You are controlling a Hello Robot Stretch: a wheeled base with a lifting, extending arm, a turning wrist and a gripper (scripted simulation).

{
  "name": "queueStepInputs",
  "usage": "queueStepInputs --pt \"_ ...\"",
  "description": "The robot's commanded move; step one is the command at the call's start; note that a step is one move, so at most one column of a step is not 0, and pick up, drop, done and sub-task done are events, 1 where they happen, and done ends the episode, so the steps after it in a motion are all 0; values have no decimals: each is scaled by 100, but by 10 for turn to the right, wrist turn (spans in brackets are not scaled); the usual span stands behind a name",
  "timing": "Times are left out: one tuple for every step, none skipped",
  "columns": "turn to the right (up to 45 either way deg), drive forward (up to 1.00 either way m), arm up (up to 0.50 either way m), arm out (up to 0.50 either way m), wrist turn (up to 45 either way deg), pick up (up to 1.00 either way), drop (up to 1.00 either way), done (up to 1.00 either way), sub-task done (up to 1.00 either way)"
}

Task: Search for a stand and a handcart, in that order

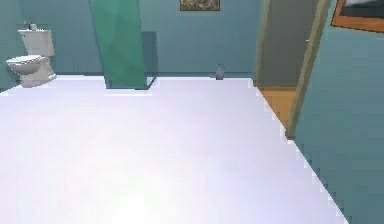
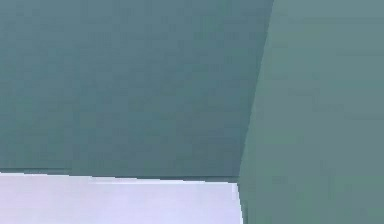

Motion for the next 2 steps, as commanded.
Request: queueStepInputs --pt "0 25 0 0 0 0 0 0 0" --pt "-450 0 0 0 0 0 0 0 0"
